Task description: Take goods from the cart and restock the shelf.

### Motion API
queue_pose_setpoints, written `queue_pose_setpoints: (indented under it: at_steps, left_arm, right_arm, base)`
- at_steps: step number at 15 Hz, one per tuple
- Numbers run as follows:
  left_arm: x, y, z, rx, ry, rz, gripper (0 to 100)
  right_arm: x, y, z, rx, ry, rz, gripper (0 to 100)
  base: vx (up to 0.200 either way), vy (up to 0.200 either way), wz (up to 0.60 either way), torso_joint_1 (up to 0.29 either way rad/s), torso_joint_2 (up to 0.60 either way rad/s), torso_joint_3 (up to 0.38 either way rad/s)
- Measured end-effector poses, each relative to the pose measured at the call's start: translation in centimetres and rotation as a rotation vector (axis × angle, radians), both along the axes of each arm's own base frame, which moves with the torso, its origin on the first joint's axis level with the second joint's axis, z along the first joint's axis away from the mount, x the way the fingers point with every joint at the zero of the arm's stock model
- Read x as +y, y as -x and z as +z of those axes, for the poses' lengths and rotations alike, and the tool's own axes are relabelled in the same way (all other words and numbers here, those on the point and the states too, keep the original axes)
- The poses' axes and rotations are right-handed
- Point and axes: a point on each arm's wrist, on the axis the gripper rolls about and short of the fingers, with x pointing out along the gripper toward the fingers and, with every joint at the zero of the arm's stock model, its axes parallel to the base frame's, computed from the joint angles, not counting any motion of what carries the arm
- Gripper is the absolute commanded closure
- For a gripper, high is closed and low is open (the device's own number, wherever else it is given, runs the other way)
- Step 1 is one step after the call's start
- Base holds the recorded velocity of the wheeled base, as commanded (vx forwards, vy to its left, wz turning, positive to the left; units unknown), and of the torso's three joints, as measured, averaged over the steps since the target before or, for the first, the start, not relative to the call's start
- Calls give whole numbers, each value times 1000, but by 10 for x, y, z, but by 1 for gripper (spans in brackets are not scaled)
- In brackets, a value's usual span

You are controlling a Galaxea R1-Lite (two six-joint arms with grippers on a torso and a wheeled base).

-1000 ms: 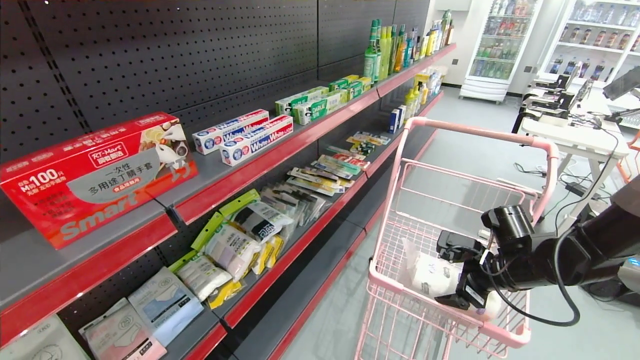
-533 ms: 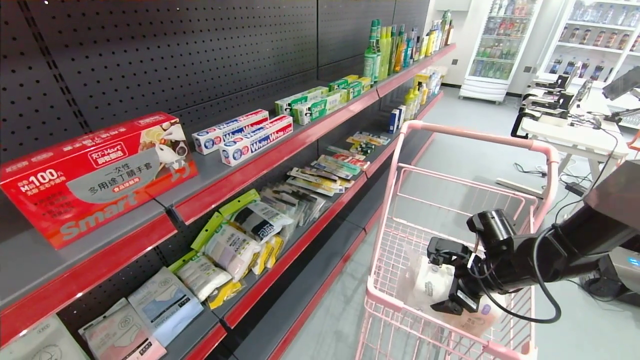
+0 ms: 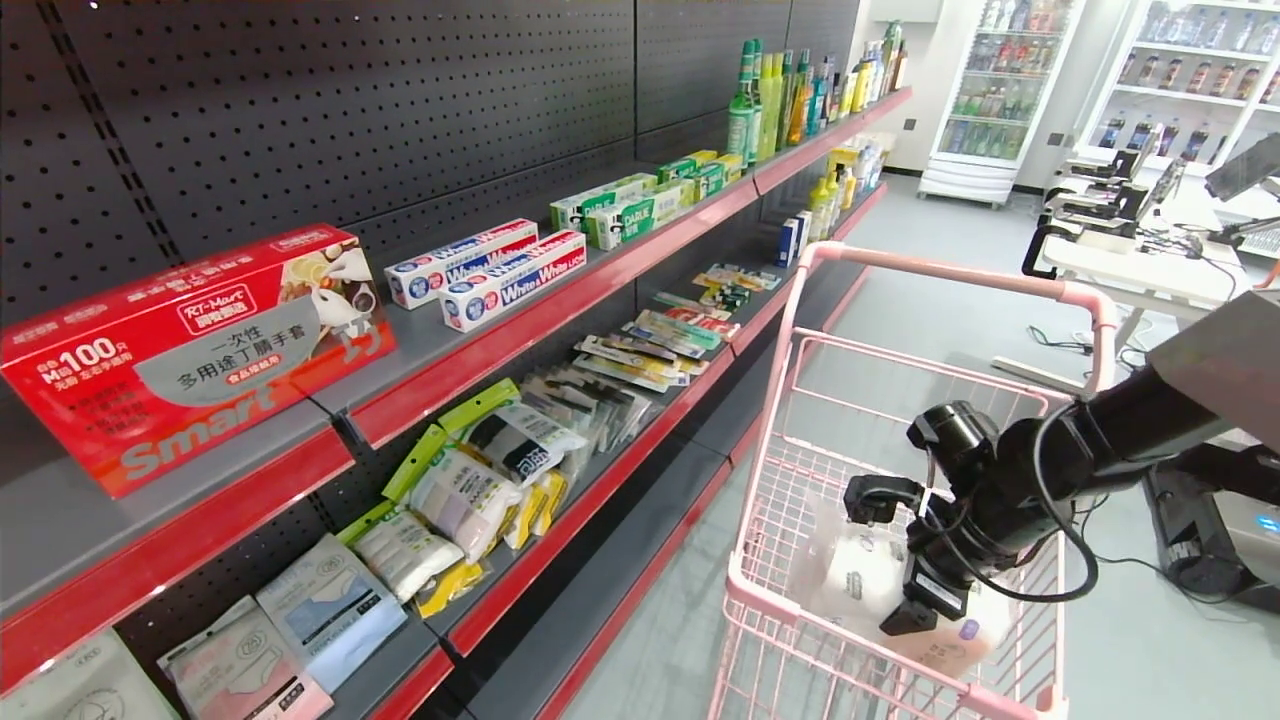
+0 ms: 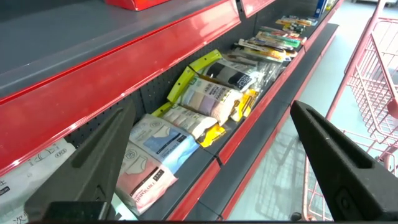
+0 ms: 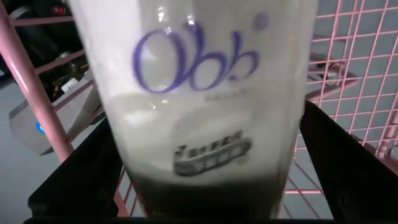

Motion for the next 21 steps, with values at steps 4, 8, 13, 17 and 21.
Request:
queue_pose_setpoints:
  at_steps: [4,8,13,17,21]
  left_arm:
    - [0,0,0,0,0,0,0]
    - [0,0,0,0,0,0,0]
    - [0,0,0,0,0,0,0]
    - [0,0,0,0,0,0,0]
    - [0,0,0,0,0,0,0]
  right_arm:
    - [12,-16,1,-20,10,20,0]
    - [17,-17,-6,-6,14,33,0]
    - [19,-12,-13,10,43,65,0]
    - [20,-12,-17,5,73,81,0]
    - [24,-12,-24,-31,66,83,100]
  base:
    - [0,0,0,0,0,0]
    - [0,0,0,0,0,0]
    - [0,0,0,0,0,0]
    - [0,0,0,0,0,0]
    - [0,0,0,0,0,0]
